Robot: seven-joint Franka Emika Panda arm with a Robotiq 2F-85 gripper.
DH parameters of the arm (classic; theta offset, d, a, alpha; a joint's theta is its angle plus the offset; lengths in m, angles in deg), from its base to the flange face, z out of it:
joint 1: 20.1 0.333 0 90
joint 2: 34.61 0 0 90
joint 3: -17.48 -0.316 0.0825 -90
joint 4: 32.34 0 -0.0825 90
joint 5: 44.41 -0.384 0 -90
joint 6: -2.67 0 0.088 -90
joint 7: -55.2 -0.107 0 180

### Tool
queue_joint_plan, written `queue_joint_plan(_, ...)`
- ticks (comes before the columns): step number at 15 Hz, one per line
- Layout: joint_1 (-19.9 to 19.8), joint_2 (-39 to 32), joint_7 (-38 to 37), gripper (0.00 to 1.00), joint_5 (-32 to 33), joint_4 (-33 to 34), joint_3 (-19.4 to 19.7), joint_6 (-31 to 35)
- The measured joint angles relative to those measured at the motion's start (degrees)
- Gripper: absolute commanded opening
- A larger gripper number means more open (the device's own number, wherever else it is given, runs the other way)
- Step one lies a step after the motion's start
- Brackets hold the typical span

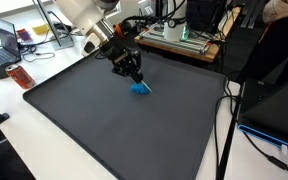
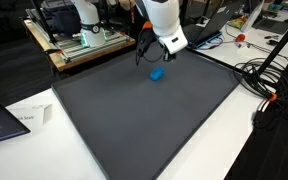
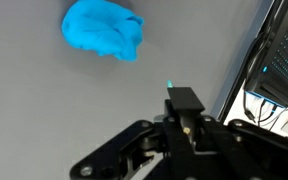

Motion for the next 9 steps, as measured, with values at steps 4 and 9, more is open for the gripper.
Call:
queue_joint_plan(4, 2.0, 4.7, -1.4, 0.03, 0.2, -3.3, 0.2, 7.3)
queue_joint_plan(9, 5.1, 11.3, -5.2, 0.03, 5.5, -10.4, 0.9, 18.6)
